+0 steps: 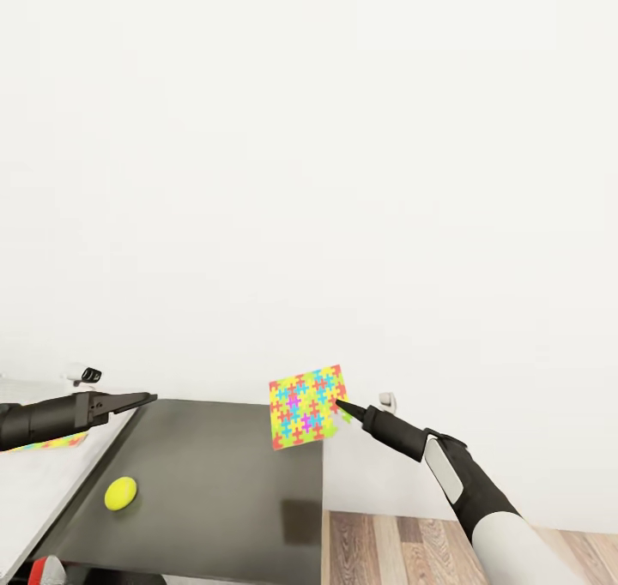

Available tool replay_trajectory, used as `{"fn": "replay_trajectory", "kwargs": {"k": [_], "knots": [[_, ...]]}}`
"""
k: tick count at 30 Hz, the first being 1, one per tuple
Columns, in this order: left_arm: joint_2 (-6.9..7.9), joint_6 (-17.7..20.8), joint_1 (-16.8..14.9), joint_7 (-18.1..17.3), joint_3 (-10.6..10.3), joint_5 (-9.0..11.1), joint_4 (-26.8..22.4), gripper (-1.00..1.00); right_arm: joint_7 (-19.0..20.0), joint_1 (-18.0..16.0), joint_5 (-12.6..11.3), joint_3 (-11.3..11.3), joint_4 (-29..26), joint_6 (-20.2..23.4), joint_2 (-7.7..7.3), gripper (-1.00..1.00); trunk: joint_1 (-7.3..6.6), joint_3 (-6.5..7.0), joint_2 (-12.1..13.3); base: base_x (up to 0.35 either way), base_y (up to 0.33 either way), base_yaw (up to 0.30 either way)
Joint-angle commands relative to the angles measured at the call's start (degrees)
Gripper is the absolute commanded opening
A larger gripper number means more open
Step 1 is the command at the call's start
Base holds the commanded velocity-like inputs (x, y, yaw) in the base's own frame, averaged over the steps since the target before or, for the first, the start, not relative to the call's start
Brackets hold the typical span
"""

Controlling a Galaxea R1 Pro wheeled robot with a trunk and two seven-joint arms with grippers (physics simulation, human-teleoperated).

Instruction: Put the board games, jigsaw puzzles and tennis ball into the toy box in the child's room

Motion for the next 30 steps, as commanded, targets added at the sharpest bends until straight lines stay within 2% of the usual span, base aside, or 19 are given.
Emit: {"fn": "replay_trajectory", "kwargs": {"k": [1,15,30], "knots": [[0.01,0.61,-0.06,-0.24,-0.02,-0.05,0.00,1.00,0.09,-0.05,-0.34,-0.05,-0.01,0.45,0.01,-1.00,-0.19,0.07,0.29,0.000,0.000,0.062],[0.00,0.66,-0.03,-0.24,-0.24,-0.05,0.00,1.00,0.11,-0.05,-0.52,-0.05,-0.05,0.45,0.03,-1.00,-0.19,0.12,0.29,0.000,0.000,0.013],[-0.05,0.51,0.02,-0.24,0.08,-0.09,0.00,1.00,-0.40,-0.05,-0.78,0.30,-0.34,1.68,0.27,-1.00,-0.19,0.73,0.29,0.000,-0.012,0.227]]}}
